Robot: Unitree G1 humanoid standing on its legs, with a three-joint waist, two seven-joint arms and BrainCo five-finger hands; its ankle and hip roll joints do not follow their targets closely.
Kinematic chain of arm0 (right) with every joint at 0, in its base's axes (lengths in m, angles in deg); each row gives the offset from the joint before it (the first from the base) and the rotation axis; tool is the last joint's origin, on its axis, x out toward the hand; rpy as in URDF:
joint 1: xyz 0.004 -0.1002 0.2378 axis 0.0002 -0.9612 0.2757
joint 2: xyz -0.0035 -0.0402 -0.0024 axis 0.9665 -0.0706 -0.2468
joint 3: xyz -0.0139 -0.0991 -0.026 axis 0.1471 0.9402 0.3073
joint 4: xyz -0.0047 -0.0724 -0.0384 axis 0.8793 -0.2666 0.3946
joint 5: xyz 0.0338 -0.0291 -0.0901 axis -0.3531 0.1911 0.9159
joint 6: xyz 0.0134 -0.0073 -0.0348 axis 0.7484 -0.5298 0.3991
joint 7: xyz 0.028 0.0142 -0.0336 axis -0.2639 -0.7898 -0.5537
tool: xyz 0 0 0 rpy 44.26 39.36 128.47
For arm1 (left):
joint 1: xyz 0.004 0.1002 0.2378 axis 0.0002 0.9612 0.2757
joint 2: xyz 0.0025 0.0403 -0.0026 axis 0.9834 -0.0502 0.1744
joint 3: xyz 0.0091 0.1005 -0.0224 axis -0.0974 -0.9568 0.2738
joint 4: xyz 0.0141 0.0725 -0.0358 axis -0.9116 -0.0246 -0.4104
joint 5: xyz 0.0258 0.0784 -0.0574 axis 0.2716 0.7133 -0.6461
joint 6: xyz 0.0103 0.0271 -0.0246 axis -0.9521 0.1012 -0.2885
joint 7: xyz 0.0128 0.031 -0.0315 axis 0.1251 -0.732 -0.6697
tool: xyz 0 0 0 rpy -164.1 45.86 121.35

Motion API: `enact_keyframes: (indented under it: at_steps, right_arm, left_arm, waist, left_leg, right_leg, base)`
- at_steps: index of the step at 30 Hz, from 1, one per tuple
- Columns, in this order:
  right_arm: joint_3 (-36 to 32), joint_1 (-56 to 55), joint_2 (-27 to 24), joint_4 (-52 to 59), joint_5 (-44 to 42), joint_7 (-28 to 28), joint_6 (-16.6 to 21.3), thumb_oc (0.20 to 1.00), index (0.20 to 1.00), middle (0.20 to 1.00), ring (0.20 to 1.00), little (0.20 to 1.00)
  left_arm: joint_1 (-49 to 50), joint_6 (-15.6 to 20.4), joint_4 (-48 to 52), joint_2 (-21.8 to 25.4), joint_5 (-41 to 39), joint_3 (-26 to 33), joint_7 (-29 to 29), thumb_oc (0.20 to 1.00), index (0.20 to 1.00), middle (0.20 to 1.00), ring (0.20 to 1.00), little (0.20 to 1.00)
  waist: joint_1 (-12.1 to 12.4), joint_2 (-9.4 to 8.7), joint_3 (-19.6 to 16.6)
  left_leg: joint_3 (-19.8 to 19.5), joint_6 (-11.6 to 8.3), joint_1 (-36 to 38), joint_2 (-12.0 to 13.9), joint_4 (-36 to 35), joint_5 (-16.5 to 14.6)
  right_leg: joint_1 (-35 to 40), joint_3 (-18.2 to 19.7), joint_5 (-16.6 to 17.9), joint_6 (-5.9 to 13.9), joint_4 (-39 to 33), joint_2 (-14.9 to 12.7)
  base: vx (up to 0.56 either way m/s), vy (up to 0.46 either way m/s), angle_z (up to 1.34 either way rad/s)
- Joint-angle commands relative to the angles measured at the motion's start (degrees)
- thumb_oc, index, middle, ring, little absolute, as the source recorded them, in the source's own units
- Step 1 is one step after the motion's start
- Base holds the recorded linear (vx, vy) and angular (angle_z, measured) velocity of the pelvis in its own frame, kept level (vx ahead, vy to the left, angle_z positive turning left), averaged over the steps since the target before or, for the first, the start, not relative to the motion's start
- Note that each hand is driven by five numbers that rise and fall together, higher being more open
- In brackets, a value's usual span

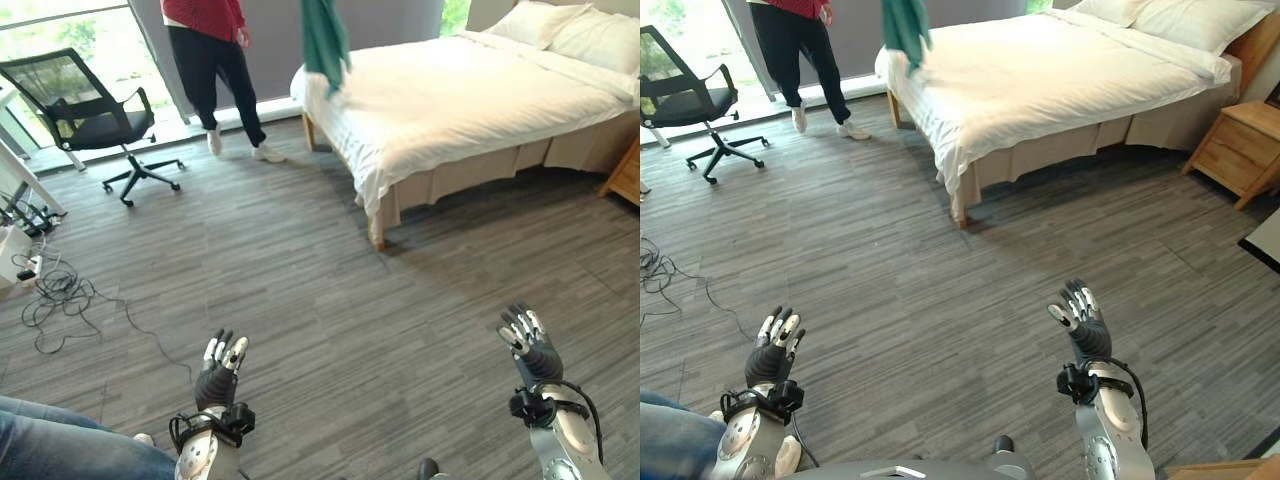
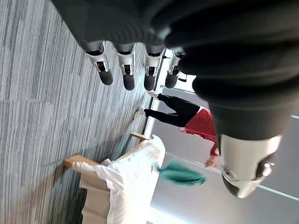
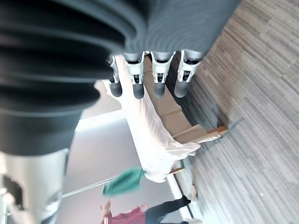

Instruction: Pick up bed clothes into laundry basket.

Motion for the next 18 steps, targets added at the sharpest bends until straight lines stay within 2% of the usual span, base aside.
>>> enact_keyframes:
  at_steps: [1, 15, 16, 18]
  right_arm:
    - [-0.2, 2.8, 0.4, 2.4, -0.2, -0.8, 2.3, 1.0, 1.0, 1.0, 1.0, 1.0]
    - [-0.6, 2.5, 0.3, 2.0, -2.1, -0.9, 2.7, 1.0, 1.0, 1.0, 1.0, 1.0]
    - [-9.5, 9.3, -0.5, -9.1, 5.4, 7.6, 1.7, 1.0, 1.0, 1.0, 1.0, 1.0]
    - [-9.5, 9.4, -0.7, -8.8, 6.5, 7.7, 1.6, 1.0, 1.0, 1.0, 1.0, 1.0]
  left_arm:
    - [-1.3, 2.5, 2.4, 2.7, 2.8, 1.8, -0.2, 1.0, 1.0, 1.0, 1.0, 1.0]
    - [-2.1, 2.9, 2.6, 2.7, 2.5, 1.0, -0.4, 1.0, 1.0, 1.0, 1.0, 1.0]
    - [-7.5, 0.8, -6.4, 5.3, 5.8, 5.5, 3.6, 1.0, 1.0, 1.0, 1.0, 1.0]
    - [-7.4, 0.9, -6.4, 5.1, 5.5, 5.4, 3.5, 1.0, 1.0, 1.0, 1.0, 1.0]
  waist:
    - [-0.3, -2.51, 0.6]
    - [-1.3, -2.45, 0.5]
    - [0.5, -1.84, 3.5]
    - [0.5, -1.9, 3.4]
  left_leg:
    - [-4.5, -2.29, -1.4, 3.2, 0.5, -2.1]
    - [-3.8, -2.44, -0.7, 3.4, 0.5, -2.3]
    - [-7.2, -4.19, -5.0, 4.7, 2.4, 2.1]
    - [-7.2, -4.01, -4.8, 4.6, 2.0, 2.0]
  right_leg:
    - [4.5, 0.3, -5.1, 0.87, -1.7, 0.8]
    - [5.2, 1.3, -5.2, 0.96, -2.2, 1.1]
    - [7.7, 5.2, -7.4, 0.81, -4.5, 2.4]
    - [7.8, 5.4, -7.4, 0.92, -4.5, 2.3]
  base:
    - [0.0, -0.004, -0.09]
    - [0.01, -0.002, -0.05]
    - [0.0, 0.0, 0.0]
    - [0.01, 0.017, 0.0]
